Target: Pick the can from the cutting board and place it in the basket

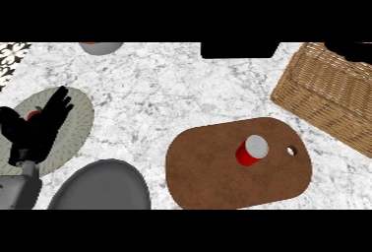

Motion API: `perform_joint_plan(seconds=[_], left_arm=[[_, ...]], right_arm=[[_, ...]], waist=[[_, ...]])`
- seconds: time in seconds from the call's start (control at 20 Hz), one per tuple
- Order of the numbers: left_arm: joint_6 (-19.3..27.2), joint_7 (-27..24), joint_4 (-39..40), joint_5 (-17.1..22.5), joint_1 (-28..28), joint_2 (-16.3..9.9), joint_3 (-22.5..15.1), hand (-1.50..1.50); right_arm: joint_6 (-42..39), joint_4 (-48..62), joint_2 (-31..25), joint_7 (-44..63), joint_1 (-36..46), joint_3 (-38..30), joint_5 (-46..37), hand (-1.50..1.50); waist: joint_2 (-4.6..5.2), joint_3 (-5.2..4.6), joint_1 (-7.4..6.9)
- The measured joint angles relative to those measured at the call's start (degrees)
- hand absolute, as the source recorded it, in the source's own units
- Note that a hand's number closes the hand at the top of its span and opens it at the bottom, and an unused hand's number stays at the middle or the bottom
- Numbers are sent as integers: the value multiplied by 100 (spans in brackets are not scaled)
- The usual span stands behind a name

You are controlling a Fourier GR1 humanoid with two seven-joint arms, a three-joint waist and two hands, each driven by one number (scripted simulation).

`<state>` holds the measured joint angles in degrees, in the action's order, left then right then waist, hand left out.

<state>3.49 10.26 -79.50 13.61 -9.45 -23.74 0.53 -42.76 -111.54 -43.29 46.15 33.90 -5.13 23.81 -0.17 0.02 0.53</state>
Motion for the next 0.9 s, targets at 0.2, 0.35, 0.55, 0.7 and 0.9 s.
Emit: perform_joint_plan(seconds=[0.2, 0.35, 0.55, 0.7, 0.9], left_arm=[[43, 83, -12, -126, -119, 114, -32, 0], [12, 179, -54, -154, -188, 114, 26, 0], [-30, 75, 5, -234, -162, 228, 35, 0], [-99, 147, -11, -237, -209, 206, 95, 0], [-208, 140, 42, -261, -219, 224, 201, 0]], right_arm=[[-27, -343, 556, -569, -749, -11, -913, -150], [83, -426, 1016, -1103, -1138, 129, -1727, -150], [401, -256, 1563, -1942, -1526, 445, -2812, -150], [816, -70, 2015, -2307, -1688, 725, -3366, -150], [1185, 593, 2366, -2892, -1685, 1013, -4037, -150]], waist=[[14, 2, -20], [21, 3, -46], [27, 4, -70], [26, 3, -78], [27, 0, -84]])
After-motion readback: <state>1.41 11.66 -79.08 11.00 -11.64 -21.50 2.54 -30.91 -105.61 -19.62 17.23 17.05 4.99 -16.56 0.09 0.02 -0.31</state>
